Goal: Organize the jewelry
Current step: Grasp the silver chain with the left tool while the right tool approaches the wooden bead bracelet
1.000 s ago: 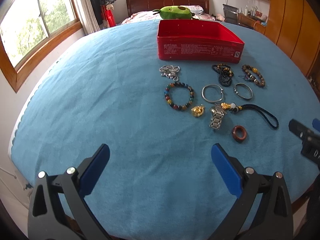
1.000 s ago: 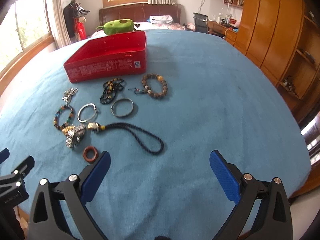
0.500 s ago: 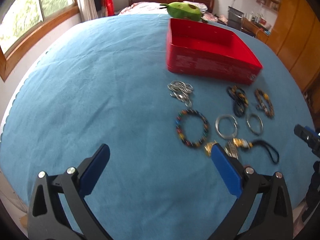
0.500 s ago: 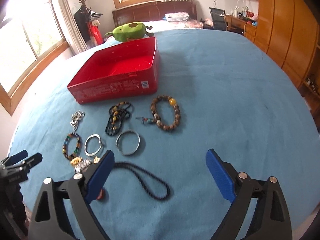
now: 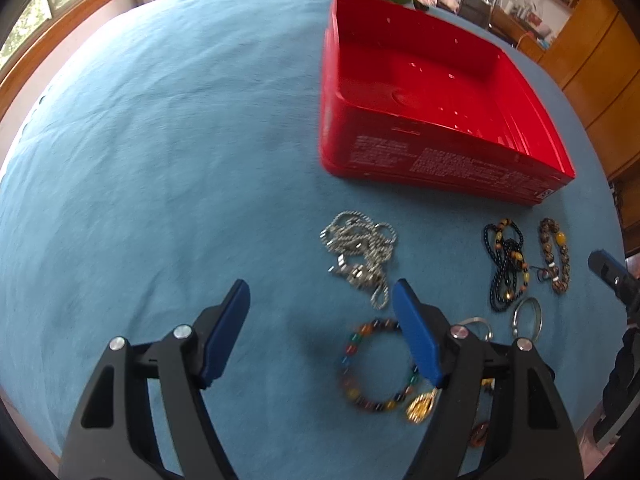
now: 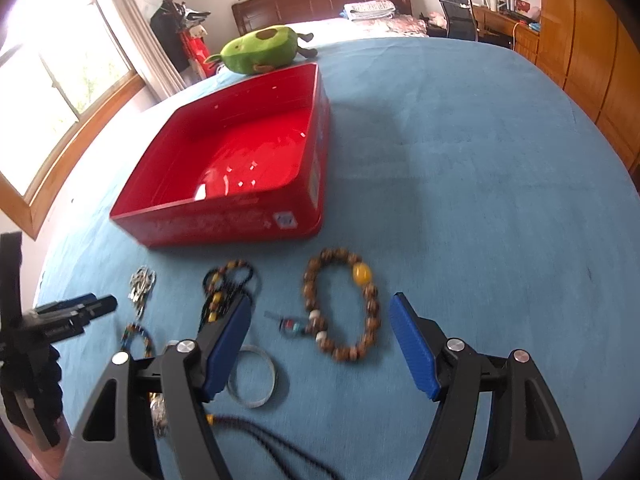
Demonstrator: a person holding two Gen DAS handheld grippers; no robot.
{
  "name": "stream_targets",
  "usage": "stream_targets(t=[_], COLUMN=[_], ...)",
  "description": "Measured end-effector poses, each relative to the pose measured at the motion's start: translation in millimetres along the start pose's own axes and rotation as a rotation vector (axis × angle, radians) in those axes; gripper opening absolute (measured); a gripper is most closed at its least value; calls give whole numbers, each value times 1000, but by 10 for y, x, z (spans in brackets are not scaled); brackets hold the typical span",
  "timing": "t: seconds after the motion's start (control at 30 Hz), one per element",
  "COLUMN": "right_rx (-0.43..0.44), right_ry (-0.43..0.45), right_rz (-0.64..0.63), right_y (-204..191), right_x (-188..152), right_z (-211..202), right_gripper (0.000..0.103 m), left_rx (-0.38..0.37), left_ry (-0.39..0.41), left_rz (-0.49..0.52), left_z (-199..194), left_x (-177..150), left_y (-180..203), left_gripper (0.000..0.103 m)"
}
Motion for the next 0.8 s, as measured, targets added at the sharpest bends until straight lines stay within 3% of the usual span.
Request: stream_targets(t=[0.17,0.4,0.5,0.63,0.73,0.8], right_rx=[10,-1,-22,-19,-4,5], right_ry=[-11,-50,-68,-92,-103,-106], right_rz=[5,5,8,15,6,-1], right_y=[32,124,175,229,232,253], right_x=[128,158,161,179,188,202], right_z=[158,339,416,502,528,534], right_gripper=[72,72,72,70,62,57], left_rx=[-8,13,20,-17,-56,-72], left_ry=[-48,-45,-30,-27,-23,-22], left_rz=[3,9,22,26,14,8], left_z=[239,358,353,378,434,423], left_x=[170,284,296,338,395,367], left_y=[128,265,332,418,403,352], left_gripper=[75,73,46,21,9,7])
Point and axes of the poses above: each gripper's, at about its wrist camera, not at the fingertips, and z roughly the way its jaws point, y to its right, x to its top, the point moved 1 cm from there along z, roughly the way its jaws point, and after that the axes turned 5 degrees about -y, right-handed, at the moved point
